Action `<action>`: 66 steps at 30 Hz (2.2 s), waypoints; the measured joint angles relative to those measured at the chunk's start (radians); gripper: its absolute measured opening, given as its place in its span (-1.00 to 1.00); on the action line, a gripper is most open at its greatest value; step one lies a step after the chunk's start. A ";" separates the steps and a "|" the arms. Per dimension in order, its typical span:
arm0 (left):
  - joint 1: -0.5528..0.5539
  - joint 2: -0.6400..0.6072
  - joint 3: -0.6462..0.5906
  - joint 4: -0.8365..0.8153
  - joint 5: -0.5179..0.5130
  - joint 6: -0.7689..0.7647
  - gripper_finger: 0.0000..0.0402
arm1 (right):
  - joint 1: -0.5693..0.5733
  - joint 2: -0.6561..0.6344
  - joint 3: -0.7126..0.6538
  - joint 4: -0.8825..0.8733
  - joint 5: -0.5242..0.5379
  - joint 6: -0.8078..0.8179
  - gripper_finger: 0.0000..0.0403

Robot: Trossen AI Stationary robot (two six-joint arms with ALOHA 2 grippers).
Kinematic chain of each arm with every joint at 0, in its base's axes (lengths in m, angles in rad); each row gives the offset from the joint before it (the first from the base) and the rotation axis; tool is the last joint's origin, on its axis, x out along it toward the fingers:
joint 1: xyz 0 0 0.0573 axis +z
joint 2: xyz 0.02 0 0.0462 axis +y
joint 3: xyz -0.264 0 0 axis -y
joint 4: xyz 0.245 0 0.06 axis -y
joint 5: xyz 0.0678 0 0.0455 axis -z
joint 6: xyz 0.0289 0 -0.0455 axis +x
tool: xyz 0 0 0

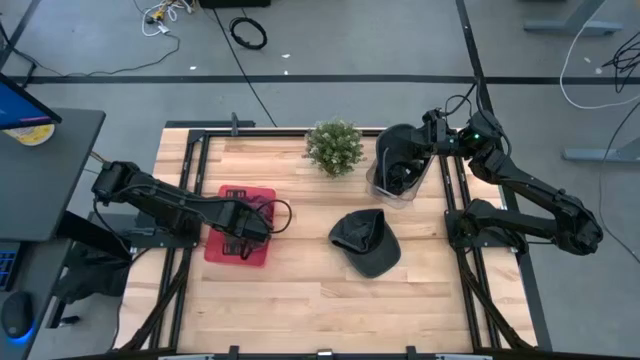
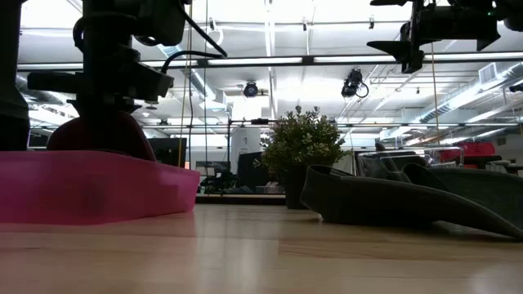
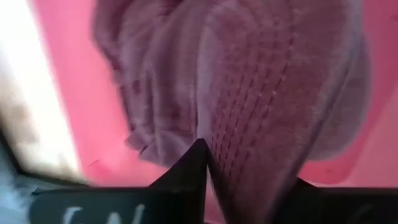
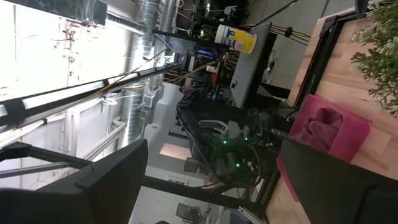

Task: Pick & Place hat
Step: Put the red cap into the red bin, then put the black cap into the transparent bin

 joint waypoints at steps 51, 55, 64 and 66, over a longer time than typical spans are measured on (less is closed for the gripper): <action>0.128 -0.108 0.391 0.201 0.142 -0.161 0.87 | 0.111 -0.126 0.002 -0.273 -0.186 -0.142 0.84; 0.163 -0.108 0.445 0.336 0.026 -0.201 0.87 | 0.191 -0.203 0.001 -0.578 -0.083 -0.251 0.84; 0.237 -0.101 0.458 0.592 -0.081 -0.201 0.87 | 0.436 -0.341 0.001 -1.163 0.338 -0.312 0.84; 0.250 -0.093 0.458 0.600 -0.078 -0.200 0.87 | 0.498 -0.355 0.000 -1.186 0.394 -0.266 0.84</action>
